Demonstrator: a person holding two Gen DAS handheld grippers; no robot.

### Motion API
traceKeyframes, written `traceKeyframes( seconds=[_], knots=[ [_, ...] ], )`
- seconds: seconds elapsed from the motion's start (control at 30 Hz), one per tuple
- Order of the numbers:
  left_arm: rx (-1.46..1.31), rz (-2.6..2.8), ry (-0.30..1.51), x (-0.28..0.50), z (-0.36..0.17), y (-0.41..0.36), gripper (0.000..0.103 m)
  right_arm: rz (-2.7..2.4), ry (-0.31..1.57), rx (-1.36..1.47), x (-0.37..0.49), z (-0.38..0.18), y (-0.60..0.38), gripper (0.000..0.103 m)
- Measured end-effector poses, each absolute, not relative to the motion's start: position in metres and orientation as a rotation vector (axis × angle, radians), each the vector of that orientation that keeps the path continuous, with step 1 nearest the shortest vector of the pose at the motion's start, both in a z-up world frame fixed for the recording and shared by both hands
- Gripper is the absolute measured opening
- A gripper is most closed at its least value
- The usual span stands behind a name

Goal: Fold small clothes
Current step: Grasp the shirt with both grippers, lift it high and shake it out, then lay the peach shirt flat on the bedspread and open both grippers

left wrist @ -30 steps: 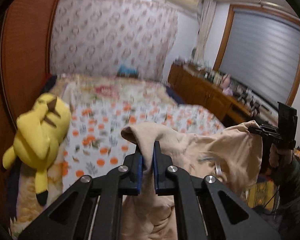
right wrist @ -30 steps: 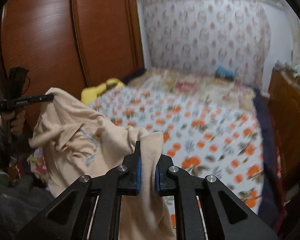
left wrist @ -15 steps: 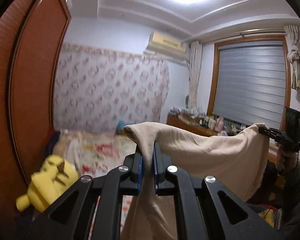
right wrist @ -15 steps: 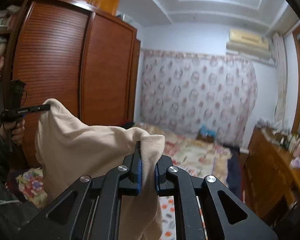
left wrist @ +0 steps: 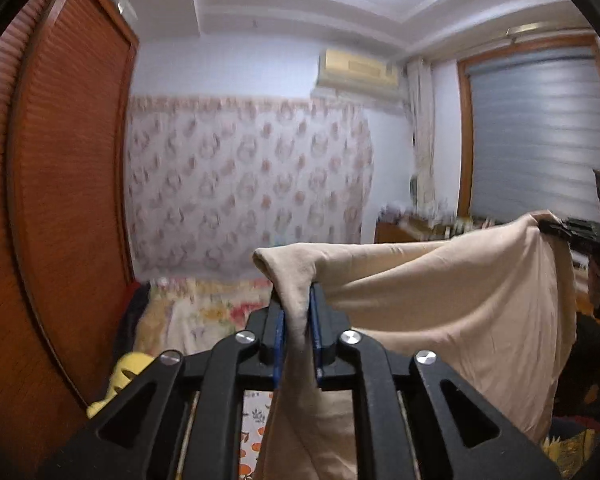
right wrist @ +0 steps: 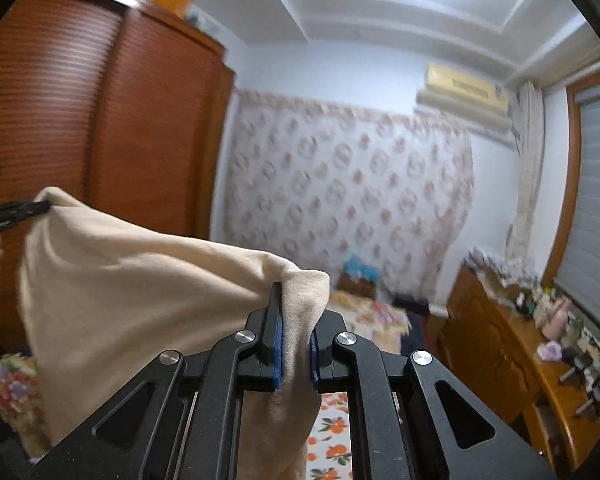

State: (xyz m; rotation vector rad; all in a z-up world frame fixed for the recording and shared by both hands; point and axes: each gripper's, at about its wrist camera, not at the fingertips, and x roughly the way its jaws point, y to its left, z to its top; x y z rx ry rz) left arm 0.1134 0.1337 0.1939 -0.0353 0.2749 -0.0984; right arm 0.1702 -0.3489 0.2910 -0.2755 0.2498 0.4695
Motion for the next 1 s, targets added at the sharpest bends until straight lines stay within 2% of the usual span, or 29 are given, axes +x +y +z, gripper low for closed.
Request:
traceKeyframes(
  seconds=[0.03, 0.07, 0.13, 0.23, 0.3, 0.4, 0.63, 1.0],
  knots=[
    [-0.033, -0.073, 0.299, 0.132, 0.181, 0.132, 0.015, 0.433, 0.277, -0.286, 0.2, 0.276, -0.342, 0.01],
    [-0.028, -0.048, 0.333, 0.158, 0.161, 0.135, 0.02, 0.416, 0.301, -0.297, 0.224, 0.26, -0.337, 0.015],
    [-0.016, -0.029, 0.403, 0.188, 0.13, 0.135, 0.024, 0.341, 0.398, -0.32, 0.279, 0.216, -0.325, 0.029],
    [-0.044, -0.048, 0.532, 0.215, 0.082, 0.134, 0.028, 0.263, 0.558, -0.292, 0.337, 0.148, -0.325, 0.029],
    [-0.026, -0.069, 0.58, 0.215, 0.058, 0.129, 0.045, 0.252, 0.607, -0.272, 0.349, 0.113, -0.33, 0.029],
    [-0.011, -0.097, 0.641, 0.205, 0.031, 0.118, 0.053, 0.284, 0.668, -0.266, 0.345, 0.072, -0.338, 0.029],
    [0.018, -0.105, 0.703, 0.169, 0.001, 0.098, 0.054, 0.353, 0.713, -0.238, 0.292, 0.035, -0.352, 0.03],
    [-0.008, -0.1, 0.803, 0.127, -0.043, 0.108, 0.054, 0.43, 0.805, -0.155, 0.229, -0.034, -0.364, 0.032]
  ],
)
